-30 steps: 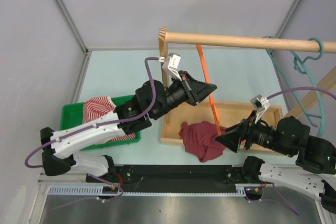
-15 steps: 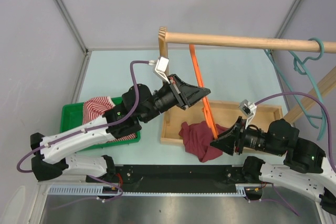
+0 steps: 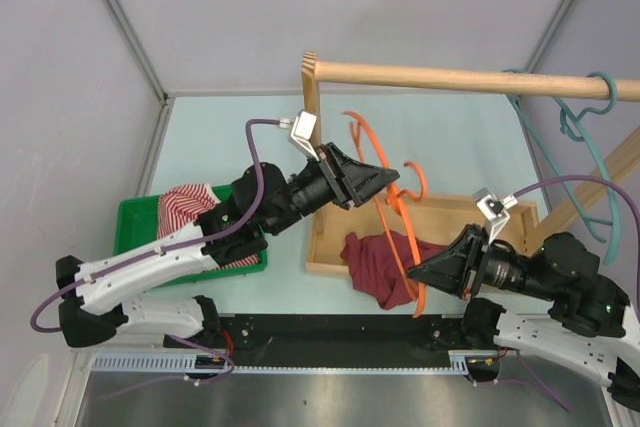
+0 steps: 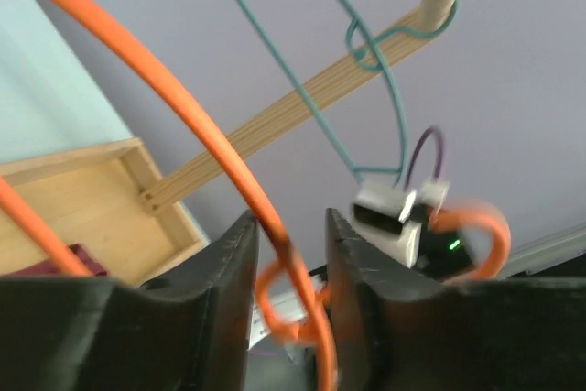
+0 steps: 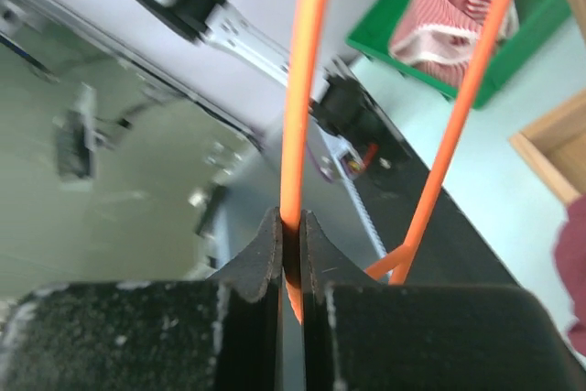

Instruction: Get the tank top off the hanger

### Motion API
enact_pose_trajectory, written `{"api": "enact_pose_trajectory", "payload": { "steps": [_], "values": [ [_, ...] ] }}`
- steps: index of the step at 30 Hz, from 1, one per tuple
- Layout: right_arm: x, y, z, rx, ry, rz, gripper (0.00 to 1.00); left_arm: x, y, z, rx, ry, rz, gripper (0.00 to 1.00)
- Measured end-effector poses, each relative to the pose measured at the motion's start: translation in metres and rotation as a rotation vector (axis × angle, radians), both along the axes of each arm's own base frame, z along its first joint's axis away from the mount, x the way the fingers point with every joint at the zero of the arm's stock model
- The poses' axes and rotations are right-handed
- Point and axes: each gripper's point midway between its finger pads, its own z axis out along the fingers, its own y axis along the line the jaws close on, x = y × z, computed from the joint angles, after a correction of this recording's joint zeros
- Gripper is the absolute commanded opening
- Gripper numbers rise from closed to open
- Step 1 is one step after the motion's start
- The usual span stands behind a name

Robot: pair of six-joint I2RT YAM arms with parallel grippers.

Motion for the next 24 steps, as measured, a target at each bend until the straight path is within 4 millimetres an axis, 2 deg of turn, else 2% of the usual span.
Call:
{"api": "enact_pose_trajectory", "payload": {
  "steps": [2, 4, 9, 12, 16, 24],
  "values": [
    [0.002, -0.003, 0.013, 0.043, 0.034, -0.028, 0.0, -0.005, 0.001, -0.006, 0.019, -0.014, -0.019, 0.57],
    [0.007, -0.004, 0.018, 0.059, 0.063, -0.06, 0.0, -0.013, 0.005, -0.007, 0.025, -0.039, -0.049, 0.59],
    [0.016, 0.002, 0.026, 0.048, 0.113, -0.098, 0.0, -0.04, 0.022, 0.01, 0.004, -0.14, -0.143, 0.6],
    [0.019, 0.006, 0.034, 0.042, 0.118, -0.107, 0.0, -0.058, 0.036, 0.01, 0.001, -0.206, -0.203, 0.63],
    [0.022, 0.008, 0.054, 0.054, 0.105, -0.112, 0.0, -0.078, 0.053, -0.01, 0.029, -0.267, -0.268, 0.72],
    [0.035, 0.01, 0.094, 0.105, 0.065, -0.168, 0.0, -0.099, 0.075, -0.062, 0.129, -0.335, -0.347, 0.75]
  ]
}}
